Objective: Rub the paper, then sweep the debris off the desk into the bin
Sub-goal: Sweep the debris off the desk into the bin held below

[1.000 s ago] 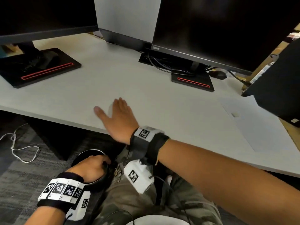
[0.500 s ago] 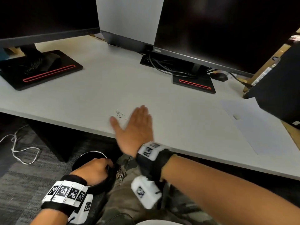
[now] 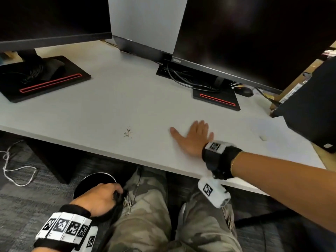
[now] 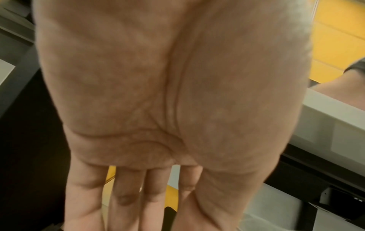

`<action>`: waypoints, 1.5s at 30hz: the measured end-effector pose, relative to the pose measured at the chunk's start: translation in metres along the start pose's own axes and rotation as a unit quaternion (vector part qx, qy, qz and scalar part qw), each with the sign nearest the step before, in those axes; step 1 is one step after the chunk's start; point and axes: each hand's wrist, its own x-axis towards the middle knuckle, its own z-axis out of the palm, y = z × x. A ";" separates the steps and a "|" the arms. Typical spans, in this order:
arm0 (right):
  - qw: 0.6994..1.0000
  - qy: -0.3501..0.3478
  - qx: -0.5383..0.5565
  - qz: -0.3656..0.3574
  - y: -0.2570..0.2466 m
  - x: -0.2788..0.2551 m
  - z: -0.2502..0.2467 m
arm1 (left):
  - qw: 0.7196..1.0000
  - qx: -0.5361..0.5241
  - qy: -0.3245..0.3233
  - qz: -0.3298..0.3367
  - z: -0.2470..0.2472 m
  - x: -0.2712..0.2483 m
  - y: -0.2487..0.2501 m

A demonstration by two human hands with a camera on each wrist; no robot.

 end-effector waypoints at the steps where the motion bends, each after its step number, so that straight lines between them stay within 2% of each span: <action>1: 1.000 0.005 -0.009 -0.021 -0.005 -0.004 0.009 | 1.000 -0.001 -0.002 0.002 0.001 0.000 0.001; 5: 0.989 0.013 0.023 -0.147 -0.073 -0.036 0.042 | 1.000 0.009 -0.007 0.012 -0.002 -0.002 0.007; 8: 0.970 -0.044 0.061 -0.230 -0.117 -0.051 0.048 | 1.000 0.010 -0.014 0.016 -0.005 -0.005 0.010; 10: 0.956 -0.074 0.108 -0.264 -0.125 -0.052 0.035 | 1.000 0.009 -0.017 0.014 -0.008 -0.007 0.008; 13: 0.961 -0.022 0.114 -0.250 -0.097 -0.036 0.003 | 1.000 0.000 -0.017 0.010 -0.009 -0.006 0.003; 15: 0.983 0.022 0.074 -0.165 -0.060 -0.018 -0.008 | 1.000 -0.002 -0.014 0.009 -0.008 -0.005 0.002; 17: 0.998 0.016 0.024 -0.052 -0.028 -0.012 -0.006 | 1.000 -0.007 -0.013 0.008 -0.007 -0.004 0.002; 18: 1.000 0.012 0.006 -0.023 -0.021 -0.016 0.002 | 1.000 -0.007 -0.015 0.009 -0.006 -0.004 0.004; 19: 0.999 0.016 -0.004 -0.029 -0.021 -0.022 0.013 | 1.000 -0.005 -0.016 0.008 -0.005 -0.004 0.004; 22: 0.990 0.029 0.026 -0.134 -0.060 -0.047 0.045 | 1.000 -0.004 -0.018 0.014 -0.007 -0.007 0.006; 25: 0.974 -0.011 0.073 -0.215 -0.115 -0.065 0.062 | 0.999 0.021 -0.008 0.026 -0.009 -0.011 0.010; 28: 0.951 -0.070 0.126 -0.273 -0.140 -0.065 0.054 | 0.999 0.031 -0.003 0.026 -0.010 -0.013 0.010; 30: 0.948 -0.060 0.143 -0.278 -0.130 -0.049 0.031 | 1.000 0.021 -0.001 0.018 -0.010 -0.013 0.009; 33: 0.964 0.001 0.116 -0.238 -0.082 0.002 -0.014 | 1.000 0.002 -0.007 0.003 -0.008 -0.011 0.007; 36: 0.992 0.058 0.032 -0.104 -0.008 0.063 -0.045 | 1.000 -0.010 -0.008 -0.005 -0.006 -0.011 0.003; 38: 0.999 0.032 -0.027 -0.028 0.028 0.084 -0.047 | 1.000 -0.020 -0.016 -0.008 -0.006 -0.011 -0.001; 39: 0.999 0.010 -0.046 -0.021 0.035 0.087 -0.043 | 1.000 -0.021 -0.020 -0.011 -0.006 -0.012 -0.002; 41: 0.996 -0.015 -0.056 -0.068 0.024 0.078 -0.029 | 0.999 -0.021 -0.021 -0.017 -0.006 -0.012 -0.006; 45: 0.966 -0.049 -0.044 -0.249 -0.047 0.021 0.000 | 0.999 -0.024 -0.032 -0.020 -0.008 -0.011 -0.001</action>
